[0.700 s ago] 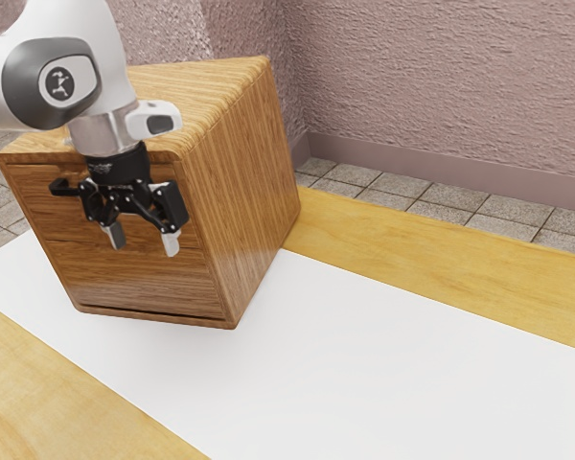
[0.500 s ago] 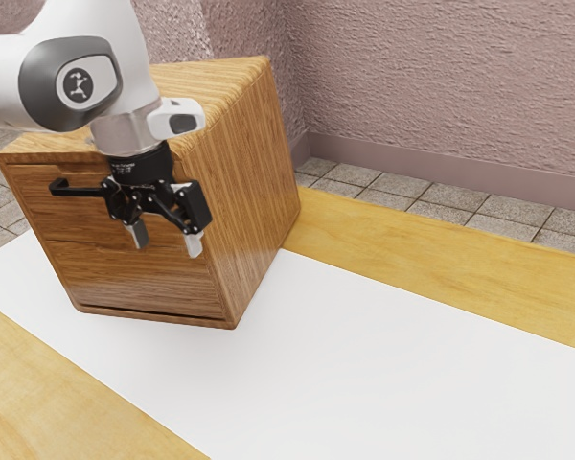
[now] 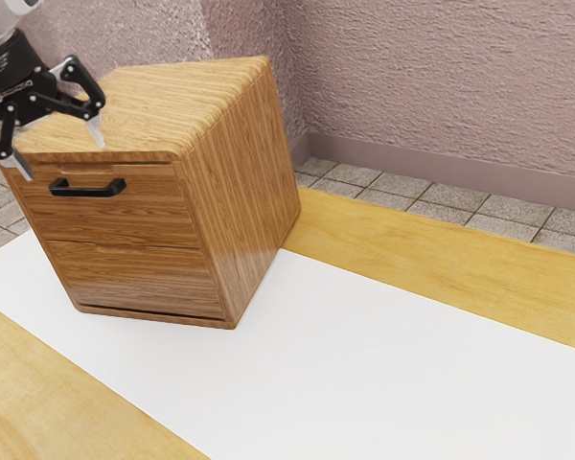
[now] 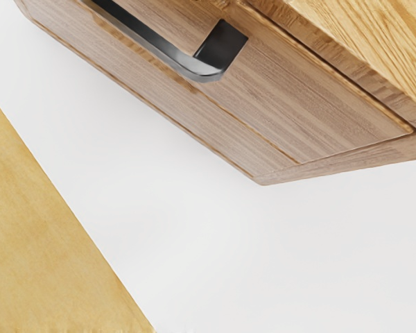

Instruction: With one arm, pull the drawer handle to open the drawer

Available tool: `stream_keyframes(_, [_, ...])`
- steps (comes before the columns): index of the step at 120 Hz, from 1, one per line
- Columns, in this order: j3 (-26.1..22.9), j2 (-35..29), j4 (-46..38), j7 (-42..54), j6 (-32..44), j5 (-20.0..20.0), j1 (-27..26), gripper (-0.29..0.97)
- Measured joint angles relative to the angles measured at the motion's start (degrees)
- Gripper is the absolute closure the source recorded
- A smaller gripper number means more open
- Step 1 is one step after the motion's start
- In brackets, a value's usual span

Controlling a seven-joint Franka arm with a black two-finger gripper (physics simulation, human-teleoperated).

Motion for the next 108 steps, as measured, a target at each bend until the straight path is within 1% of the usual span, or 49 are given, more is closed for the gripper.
stream_keyframes(11, [0.89,-0.32,-0.13,-6.83,-0.49,0.28,-0.01,0.00])
stream_keyframes(24, [3.69,-0.16,-0.33,-13.66,-0.56,0.44,0.18,0.00])
stream_keyframes(43, [4.52,1.77,-1.48,-21.67,0.75,0.27,1.05,0.00])
stream_keyframes(52, [4.62,2.29,-4.08,-24.81,3.60,0.43,1.94,0.00])
stream_keyframes(69, [4.11,1.62,-7.15,-29.98,11.30,2.57,2.02,0.00])
stream_keyframes(85, [1.15,-3.21,-12.04,-34.37,16.63,4.33,2.89,0.00])
stream_keyframes(96, [0.64,-5.09,-15.83,-36.92,19.61,5.74,5.08,0.00])
stream_keyframes(108, [0.51,-6.89,-19.25,-39.30,22.11,6.64,6.21,0.00])
